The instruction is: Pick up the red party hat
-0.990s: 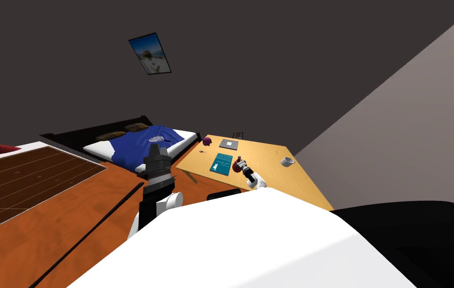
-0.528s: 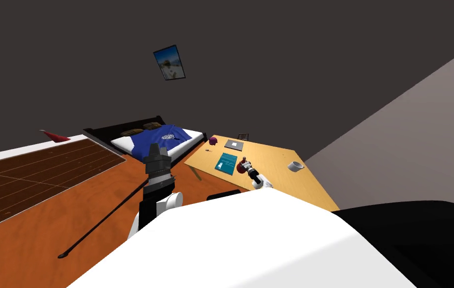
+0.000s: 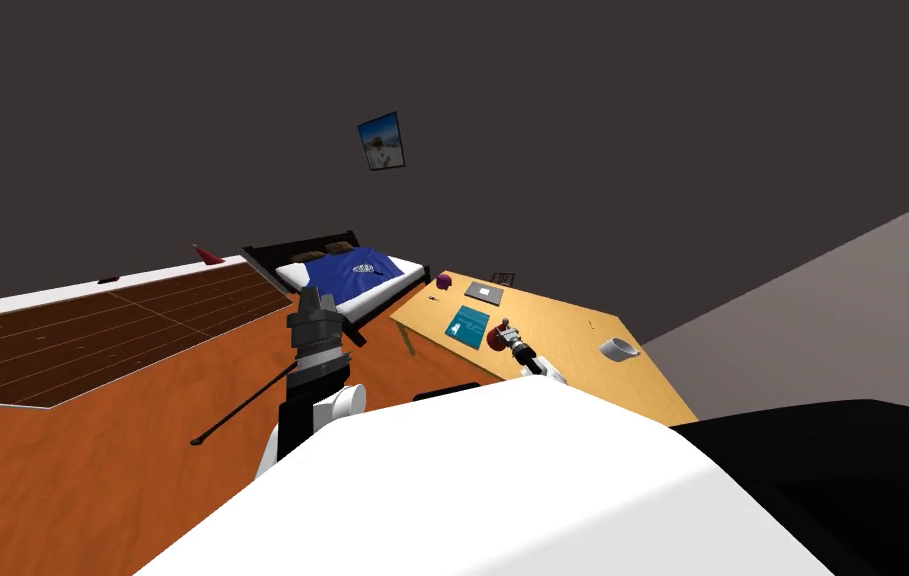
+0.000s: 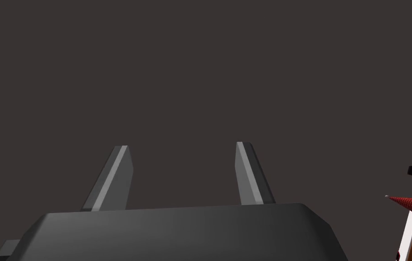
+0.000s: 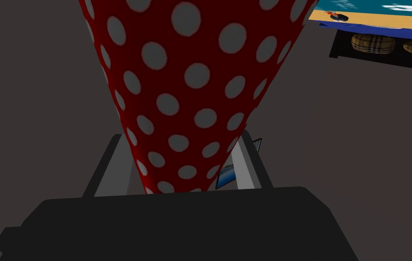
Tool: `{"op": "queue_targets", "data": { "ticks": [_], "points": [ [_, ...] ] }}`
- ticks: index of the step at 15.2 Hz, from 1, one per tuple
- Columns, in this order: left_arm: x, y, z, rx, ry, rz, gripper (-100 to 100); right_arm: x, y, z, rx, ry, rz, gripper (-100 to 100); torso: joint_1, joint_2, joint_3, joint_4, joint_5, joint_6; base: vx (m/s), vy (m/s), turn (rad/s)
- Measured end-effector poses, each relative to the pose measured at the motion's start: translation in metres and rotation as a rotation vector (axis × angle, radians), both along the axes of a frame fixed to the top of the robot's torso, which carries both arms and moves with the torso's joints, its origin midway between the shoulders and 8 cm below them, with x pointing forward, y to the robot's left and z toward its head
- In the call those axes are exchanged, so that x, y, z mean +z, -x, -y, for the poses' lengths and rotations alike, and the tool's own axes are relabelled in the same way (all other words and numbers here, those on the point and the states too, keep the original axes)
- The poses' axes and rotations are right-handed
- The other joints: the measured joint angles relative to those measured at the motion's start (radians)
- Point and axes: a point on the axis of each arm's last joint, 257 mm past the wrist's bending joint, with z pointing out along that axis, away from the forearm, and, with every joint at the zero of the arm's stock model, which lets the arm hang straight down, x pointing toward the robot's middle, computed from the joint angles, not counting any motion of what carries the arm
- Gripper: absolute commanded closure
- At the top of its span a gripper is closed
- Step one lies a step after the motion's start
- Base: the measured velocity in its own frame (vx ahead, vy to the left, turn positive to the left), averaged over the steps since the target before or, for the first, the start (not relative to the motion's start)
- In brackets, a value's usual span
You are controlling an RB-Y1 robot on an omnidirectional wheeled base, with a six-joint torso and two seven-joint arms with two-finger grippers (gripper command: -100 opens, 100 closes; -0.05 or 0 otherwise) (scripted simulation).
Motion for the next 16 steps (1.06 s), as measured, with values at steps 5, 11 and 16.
{"op": "queue_targets", "data": {
  "ticks": [5, 11, 16],
  "points": [
    [0.000, 0.000, 0.000, 0.000, 0.000, 0.000, 0, -0.005, 0.024, 0.056, -0.075, -0.002, -0.011, 100, -0.004, -0.004, -0.004, -0.004, -0.003, 0.001, -0.028, 0.084, 0.238],
    [0.000, 0.000, 0.000, 0.000, 0.000, 0.000, 0, 0.005, 0.059, 0.124, -0.171, 0.011, -0.003, 100, -0.006, -0.005, -0.005, -0.004, -0.003, 0.001, -0.022, 0.074, 0.220],
    [0.000, 0.000, 0.000, 0.000, 0.000, 0.000, 0, 0.022, 0.079, 0.173, -0.247, 0.027, 0.019, 100, -0.005, -0.006, -0.005, -0.004, -0.002, 0.002, -0.010, 0.065, 0.160]
  ]
}}
